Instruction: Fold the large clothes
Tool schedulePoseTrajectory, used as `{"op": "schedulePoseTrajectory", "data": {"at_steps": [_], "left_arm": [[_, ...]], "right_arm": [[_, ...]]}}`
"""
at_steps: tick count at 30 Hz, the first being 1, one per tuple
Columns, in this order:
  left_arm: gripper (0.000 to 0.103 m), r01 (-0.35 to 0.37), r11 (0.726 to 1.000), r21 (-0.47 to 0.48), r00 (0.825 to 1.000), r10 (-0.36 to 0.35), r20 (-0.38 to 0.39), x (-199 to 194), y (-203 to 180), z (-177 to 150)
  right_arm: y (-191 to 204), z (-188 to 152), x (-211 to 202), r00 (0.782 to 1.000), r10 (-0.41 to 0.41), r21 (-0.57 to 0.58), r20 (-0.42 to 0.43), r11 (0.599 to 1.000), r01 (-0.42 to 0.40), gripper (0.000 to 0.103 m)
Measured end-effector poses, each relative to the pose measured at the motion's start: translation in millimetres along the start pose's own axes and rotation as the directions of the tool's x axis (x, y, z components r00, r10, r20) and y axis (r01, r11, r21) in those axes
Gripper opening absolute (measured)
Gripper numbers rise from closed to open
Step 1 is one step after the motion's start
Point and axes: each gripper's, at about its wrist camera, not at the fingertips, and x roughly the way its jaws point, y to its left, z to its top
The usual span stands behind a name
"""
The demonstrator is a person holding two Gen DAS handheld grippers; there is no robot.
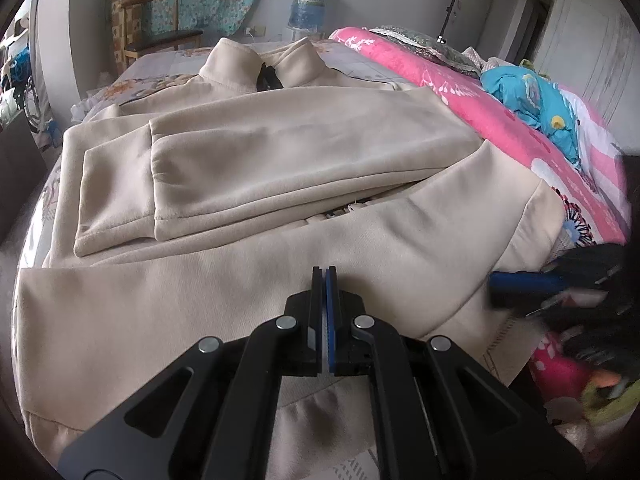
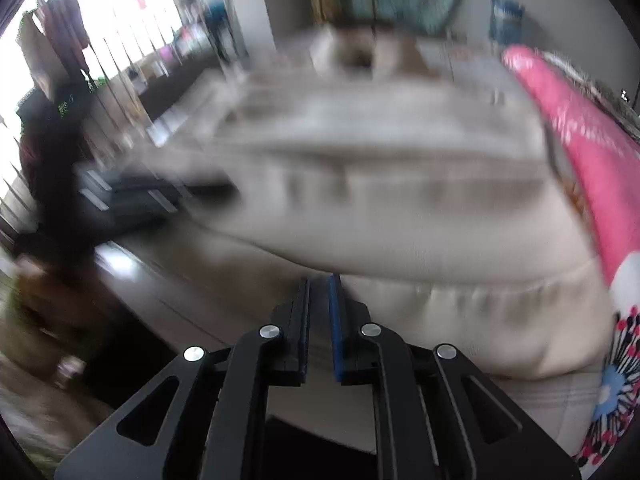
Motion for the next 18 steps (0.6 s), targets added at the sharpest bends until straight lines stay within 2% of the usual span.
{"op": "schedulePoseTrajectory", "data": {"at_steps": [1,3,5,7,9,12,13,15,18], "left_arm": [[0.003,0.004,1.000,-0.002,1.000,-0.004,0.000,0,1,0],[0.003,0.008,1.000,-0.003,1.000,-0.008,-0.002,0,1,0],[0.003,0.016,1.000,-0.008,1.000,-0.016,-0.002,0,2,1],[0.003,0.024,1.000,-0.012,1.000,-0.025,-0.003,0,3,1],[0.003,0.034,0.999,-0.017,0.999,-0.034,-0.006,1,5,1],[0.003,0.050,0.998,-0.029,0.999,-0.050,-0.006,1,7,1],[0.003,0.058,0.998,-0.039,0.998,-0.059,-0.005,0,9,1],[0.003,0.050,0.998,-0.048,0.999,-0.050,0.010,-6,10,0],[0.006,0.083,0.996,-0.021,0.994,-0.082,0.074,-37,7,-7]], "right_arm": [[4,3,-2,1.000,-0.022,-0.010,-0.020,1.000,0.021,0.009],[11,9,-11,0.999,-0.035,-0.018,0.000,0.999,0.035,0.009],[24,16,-28,0.997,0.040,-0.045,0.070,0.998,-0.037,0.009],[35,19,-34,0.990,0.099,-0.082,0.103,0.992,-0.091,0.010],[46,18,-26,0.989,0.114,-0.114,0.091,0.988,-0.103,0.012],[46,14,8,0.993,0.119,-0.092,0.015,0.989,-0.117,0.013],[43,14,8,0.990,0.135,-0.075,0.039,0.989,-0.131,0.013],[39,15,9,0.989,0.146,-0.054,0.024,0.988,-0.145,0.013],[39,13,8,0.990,0.140,-0.062,0.028,0.988,-0.138,0.013]]}}
